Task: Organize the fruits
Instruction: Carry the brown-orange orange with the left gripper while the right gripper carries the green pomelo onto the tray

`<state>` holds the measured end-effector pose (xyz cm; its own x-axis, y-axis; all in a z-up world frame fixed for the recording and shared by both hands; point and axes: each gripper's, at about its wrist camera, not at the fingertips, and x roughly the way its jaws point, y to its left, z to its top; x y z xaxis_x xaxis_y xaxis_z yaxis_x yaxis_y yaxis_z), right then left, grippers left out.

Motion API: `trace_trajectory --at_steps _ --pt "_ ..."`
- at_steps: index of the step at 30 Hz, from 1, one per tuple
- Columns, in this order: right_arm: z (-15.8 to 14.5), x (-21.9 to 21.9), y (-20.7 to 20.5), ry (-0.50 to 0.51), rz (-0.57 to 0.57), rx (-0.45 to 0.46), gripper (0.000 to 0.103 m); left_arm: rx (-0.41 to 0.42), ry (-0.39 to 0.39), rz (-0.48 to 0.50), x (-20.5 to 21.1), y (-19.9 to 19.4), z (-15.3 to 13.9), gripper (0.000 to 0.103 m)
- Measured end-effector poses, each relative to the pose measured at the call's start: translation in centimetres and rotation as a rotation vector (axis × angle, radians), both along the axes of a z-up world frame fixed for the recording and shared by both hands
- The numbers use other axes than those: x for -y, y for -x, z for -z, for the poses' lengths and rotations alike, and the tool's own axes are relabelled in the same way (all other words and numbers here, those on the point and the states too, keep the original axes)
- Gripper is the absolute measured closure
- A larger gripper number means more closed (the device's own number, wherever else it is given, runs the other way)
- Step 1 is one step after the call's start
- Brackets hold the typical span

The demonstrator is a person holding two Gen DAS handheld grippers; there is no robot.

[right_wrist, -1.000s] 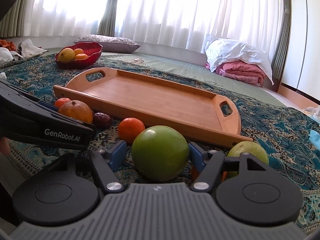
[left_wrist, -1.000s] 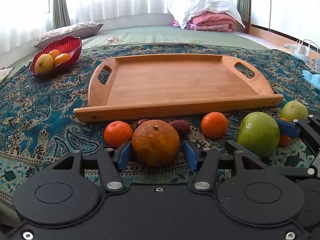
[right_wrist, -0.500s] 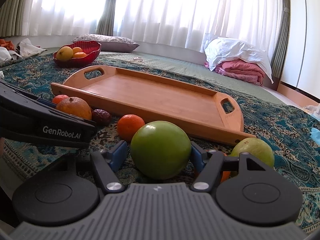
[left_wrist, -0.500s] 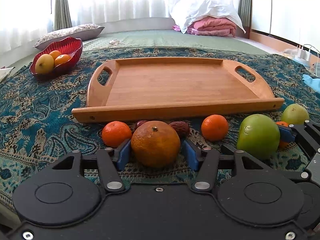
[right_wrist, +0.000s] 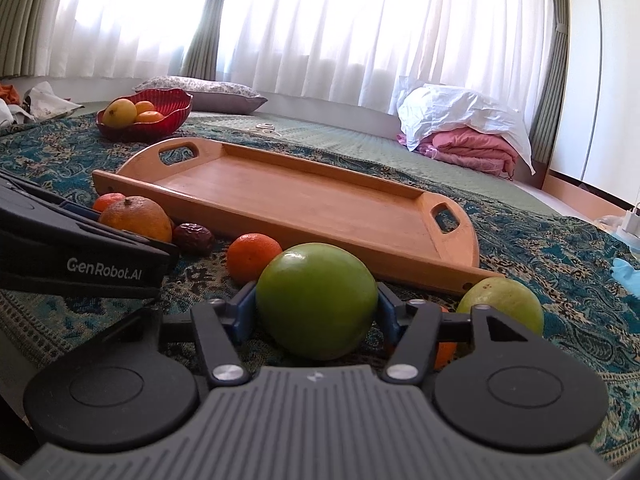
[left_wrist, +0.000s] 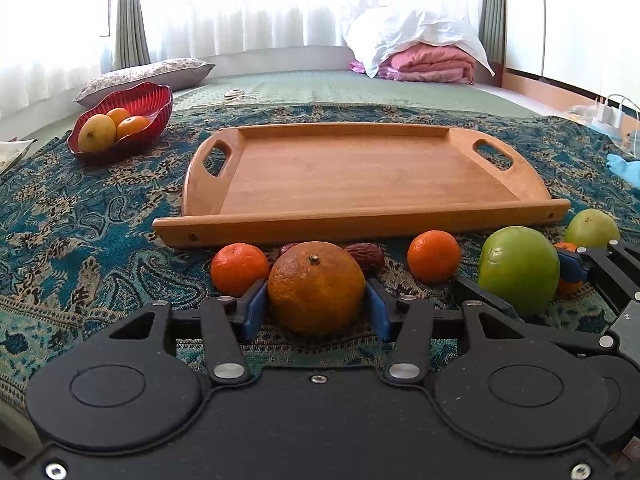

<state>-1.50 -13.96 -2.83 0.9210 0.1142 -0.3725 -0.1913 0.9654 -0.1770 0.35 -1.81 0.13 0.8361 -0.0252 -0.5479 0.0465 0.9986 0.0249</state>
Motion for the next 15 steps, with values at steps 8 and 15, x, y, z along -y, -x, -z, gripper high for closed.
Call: trace_trajectory --at_steps 8,15 --pt "-0.6 0.9 0.3 -0.095 0.012 -0.006 0.04 0.018 0.0 -0.013 0.0 0.8 -0.9 0.054" --pt "-1.9 1.7 0.4 -0.189 0.012 -0.008 0.04 0.062 0.017 -0.019 -0.2 1.1 -2.5 0.054"
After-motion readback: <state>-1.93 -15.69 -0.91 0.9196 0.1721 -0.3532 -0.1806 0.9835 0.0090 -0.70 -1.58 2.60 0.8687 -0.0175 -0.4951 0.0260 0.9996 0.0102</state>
